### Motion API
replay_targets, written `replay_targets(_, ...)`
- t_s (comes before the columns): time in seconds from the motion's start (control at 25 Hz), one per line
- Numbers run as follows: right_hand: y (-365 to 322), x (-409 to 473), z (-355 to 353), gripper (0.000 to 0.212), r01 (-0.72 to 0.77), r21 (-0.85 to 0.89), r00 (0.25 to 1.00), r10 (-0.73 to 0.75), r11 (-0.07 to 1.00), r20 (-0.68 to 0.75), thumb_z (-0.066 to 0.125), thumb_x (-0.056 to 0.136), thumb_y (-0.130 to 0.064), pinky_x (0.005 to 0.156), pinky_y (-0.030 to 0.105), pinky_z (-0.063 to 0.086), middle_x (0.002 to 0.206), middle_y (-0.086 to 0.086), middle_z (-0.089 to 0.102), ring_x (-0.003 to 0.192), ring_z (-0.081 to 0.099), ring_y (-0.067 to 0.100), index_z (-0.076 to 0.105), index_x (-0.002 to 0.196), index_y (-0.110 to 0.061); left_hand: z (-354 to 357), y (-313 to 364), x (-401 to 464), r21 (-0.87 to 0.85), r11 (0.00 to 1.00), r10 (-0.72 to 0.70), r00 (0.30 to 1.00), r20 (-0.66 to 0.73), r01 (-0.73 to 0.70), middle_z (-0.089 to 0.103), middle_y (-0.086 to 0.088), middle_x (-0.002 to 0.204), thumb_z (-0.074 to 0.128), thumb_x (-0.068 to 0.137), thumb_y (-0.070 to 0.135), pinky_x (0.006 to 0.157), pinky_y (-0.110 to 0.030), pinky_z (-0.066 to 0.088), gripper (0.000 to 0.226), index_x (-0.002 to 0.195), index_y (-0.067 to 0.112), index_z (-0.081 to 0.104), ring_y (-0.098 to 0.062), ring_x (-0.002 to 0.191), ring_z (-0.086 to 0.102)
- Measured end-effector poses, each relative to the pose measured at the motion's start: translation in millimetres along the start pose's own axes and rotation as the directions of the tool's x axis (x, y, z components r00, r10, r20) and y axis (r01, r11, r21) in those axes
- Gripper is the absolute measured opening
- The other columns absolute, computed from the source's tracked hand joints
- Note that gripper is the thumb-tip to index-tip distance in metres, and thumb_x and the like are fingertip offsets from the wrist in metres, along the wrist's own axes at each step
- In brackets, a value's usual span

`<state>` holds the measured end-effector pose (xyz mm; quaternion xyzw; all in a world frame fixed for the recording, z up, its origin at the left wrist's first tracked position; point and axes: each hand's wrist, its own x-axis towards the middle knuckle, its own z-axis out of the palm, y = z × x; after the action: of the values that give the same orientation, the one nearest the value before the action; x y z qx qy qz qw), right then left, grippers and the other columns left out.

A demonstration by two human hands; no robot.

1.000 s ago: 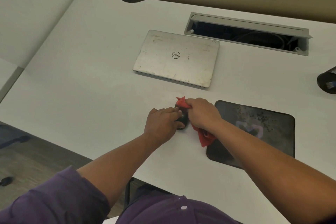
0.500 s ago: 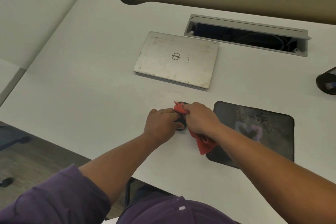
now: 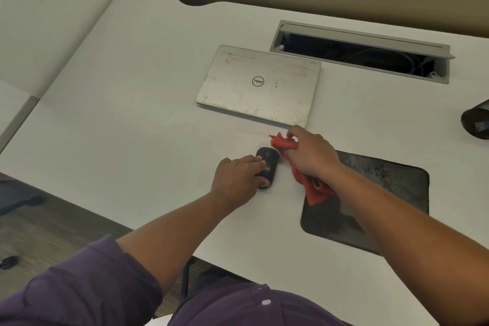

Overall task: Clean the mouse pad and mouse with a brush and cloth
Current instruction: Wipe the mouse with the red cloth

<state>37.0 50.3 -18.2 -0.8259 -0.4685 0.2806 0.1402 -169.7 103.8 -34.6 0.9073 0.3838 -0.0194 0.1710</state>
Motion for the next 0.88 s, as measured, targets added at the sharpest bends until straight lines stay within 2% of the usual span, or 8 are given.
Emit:
replay_targets(0.12, -2, -2, 15, 0.028, 0.026, 0.028, 0.999, -0.024, 0.999, -0.042, 0.066, 0.085, -0.047, 0.065, 0.034, 0.051, 0.095, -0.006, 0.064, 0.076, 0.06, 0.017, 0.049, 0.101, -0.033, 2, 0, -1, -0.027, 1.0, -0.005, 1.0, 0.01, 0.005, 0.062, 0.014, 0.133, 0.069, 0.086, 0.042, 0.076, -0.029, 0.034, 0.035, 0.12, 0.033, 0.07, -0.01, 0.108, 0.063)
replay_targets(0.24, 0, -6, 21, 0.055, -0.054, 0.172, 0.996, 0.066, 0.984, -0.064, 0.08, 0.07, -0.043, 0.06, 0.028, 0.045, 0.106, -0.003, 0.046, 0.078, 0.056, 0.013, 0.039, 0.105, -0.031, 2, -1, 0, -0.029, 1.0, -0.007, 1.0, 0.013, 0.007, 0.062, 0.013, 0.134, 0.068, 0.087, 0.043, 0.076, -0.028, 0.034, 0.036, 0.121, 0.033, 0.07, -0.01, 0.109, 0.063)
replay_targets(0.4, 6, -13, 17, 0.068, -0.107, 0.297, 0.994, 0.095, 0.949, 0.056, 0.081, 0.06, -0.054, 0.07, 0.023, 0.046, 0.119, -0.003, 0.039, 0.092, 0.057, 0.013, 0.05, 0.115, -0.031, 2, -1, 0, -0.028, 1.0, 0.001, 1.0, 0.017, -0.001, 0.059, 0.014, 0.137, 0.066, 0.088, 0.046, 0.076, -0.027, 0.03, 0.04, 0.126, 0.033, 0.067, -0.009, 0.112, 0.061)
replay_targets(0.52, 6, -24, 16, 0.079, -0.051, 0.336, 0.993, 0.013, 0.941, 0.115, 0.069, 0.07, -0.069, 0.086, 0.026, 0.045, 0.134, -0.008, 0.055, 0.11, 0.059, 0.012, 0.054, 0.137, -0.031, 1, -2, 0, -0.017, 0.999, 0.03, 1.0, 0.007, -0.03, 0.063, 0.013, 0.132, 0.068, 0.086, 0.044, 0.072, -0.027, 0.03, 0.039, 0.123, 0.032, 0.069, -0.012, 0.108, 0.063)
replay_targets(0.6, 6, -29, 19, 0.072, -0.061, 0.334, 0.992, 0.021, 0.941, 0.122, 0.065, 0.083, -0.06, 0.094, 0.03, 0.045, 0.14, -0.008, 0.056, 0.12, 0.058, 0.016, 0.045, 0.147, -0.032, 2, -2, 0, -0.023, 0.999, 0.034, 0.999, -0.003, -0.034, 0.065, 0.011, 0.129, 0.071, 0.085, 0.042, 0.071, -0.027, 0.032, 0.036, 0.119, 0.03, 0.072, -0.013, 0.105, 0.064)
replay_targets(0.72, 5, -33, 20, 0.069, -0.118, 0.441, 0.992, 0.128, 0.89, 0.008, 0.073, 0.085, -0.033, 0.081, 0.026, 0.049, 0.118, -0.003, 0.066, 0.103, 0.065, 0.017, 0.039, 0.144, -0.031, 4, -2, -1, -0.048, 0.999, 0.019, 1.0, -0.01, -0.019, 0.065, 0.01, 0.129, 0.073, 0.083, 0.04, 0.072, -0.026, 0.033, 0.036, 0.116, 0.029, 0.073, -0.013, 0.105, 0.065)
replay_targets(0.8, 7, -29, 13, 0.059, -0.166, 0.554, 0.963, 0.255, 0.816, -0.086, 0.077, 0.078, -0.028, 0.065, 0.018, 0.044, 0.098, -0.009, 0.066, 0.088, 0.066, 0.012, 0.045, 0.127, -0.028, 5, -3, -1, -0.051, 0.999, 0.007, 1.0, -0.014, -0.008, 0.065, 0.01, 0.13, 0.074, 0.083, 0.04, 0.072, -0.026, 0.035, 0.036, 0.117, 0.029, 0.073, -0.013, 0.104, 0.066)
replay_targets(0.88, 8, -23, 4, 0.038, -0.117, 0.48, 0.945, 0.246, 0.87, -0.216, 0.075, 0.078, -0.027, 0.061, 0.018, 0.04, 0.09, -0.016, 0.06, 0.083, 0.063, 0.011, 0.051, 0.108, -0.029, 5, -2, -1, -0.051, 0.999, -0.001, 1.0, -0.003, 0.0, 0.064, 0.01, 0.132, 0.073, 0.084, 0.041, 0.074, -0.027, 0.039, 0.036, 0.118, 0.029, 0.072, -0.013, 0.105, 0.065)
